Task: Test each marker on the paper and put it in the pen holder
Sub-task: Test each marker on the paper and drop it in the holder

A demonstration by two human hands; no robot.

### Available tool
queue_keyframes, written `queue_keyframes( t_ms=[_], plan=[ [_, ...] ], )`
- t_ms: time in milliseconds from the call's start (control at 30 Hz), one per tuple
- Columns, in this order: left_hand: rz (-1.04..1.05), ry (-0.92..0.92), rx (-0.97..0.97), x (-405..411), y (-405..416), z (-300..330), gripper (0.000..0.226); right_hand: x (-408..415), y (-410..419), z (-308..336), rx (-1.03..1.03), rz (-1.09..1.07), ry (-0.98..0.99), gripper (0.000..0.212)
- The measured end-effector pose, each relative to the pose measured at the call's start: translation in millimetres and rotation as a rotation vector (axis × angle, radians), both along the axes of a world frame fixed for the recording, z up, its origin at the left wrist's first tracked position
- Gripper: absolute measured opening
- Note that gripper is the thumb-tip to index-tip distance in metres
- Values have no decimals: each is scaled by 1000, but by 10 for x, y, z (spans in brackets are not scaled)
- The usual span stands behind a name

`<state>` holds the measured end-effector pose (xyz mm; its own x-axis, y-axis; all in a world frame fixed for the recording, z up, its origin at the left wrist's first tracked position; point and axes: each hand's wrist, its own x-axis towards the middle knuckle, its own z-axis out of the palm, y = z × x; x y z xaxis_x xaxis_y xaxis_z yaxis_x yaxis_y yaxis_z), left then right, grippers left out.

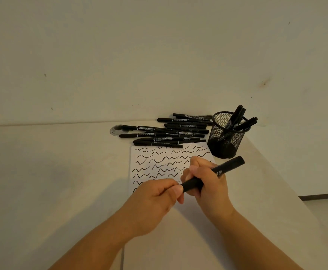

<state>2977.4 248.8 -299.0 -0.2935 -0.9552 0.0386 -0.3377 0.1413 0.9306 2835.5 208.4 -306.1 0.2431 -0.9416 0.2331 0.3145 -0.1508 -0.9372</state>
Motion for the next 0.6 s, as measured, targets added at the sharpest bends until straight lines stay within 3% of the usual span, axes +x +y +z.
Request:
queue_keyframes(
  t_ms=[100,233,267,333,433,467,533,600],
  plan=[
    [67,-50,-64,25,-25,11,32,-16,-18,22,-7,-47,127,26],
    [205,-106,-117,118,-95,67,25,-117,-83,82,111,-239,53,28],
    [237,-137,-125,148,-122,91,23,-161,-114,106,77,-315,113,25],
    [271,-227,-147,201,-189,170,20,-232,-165,166,-129,-452,389,17],
    [303,-479,-270,225,-330,368,19,-288,-205,256,-680,-575,967,3],
    [303,-560,-327,209,-384,447,19,-291,-221,271,-831,-598,1102,13],
    [289,-672,-456,145,-482,593,21,-301,-275,321,-976,-600,1224,21],
    [258,-721,-582,49,-556,697,25,-303,-337,425,-1002,-583,1212,21]
  ],
)
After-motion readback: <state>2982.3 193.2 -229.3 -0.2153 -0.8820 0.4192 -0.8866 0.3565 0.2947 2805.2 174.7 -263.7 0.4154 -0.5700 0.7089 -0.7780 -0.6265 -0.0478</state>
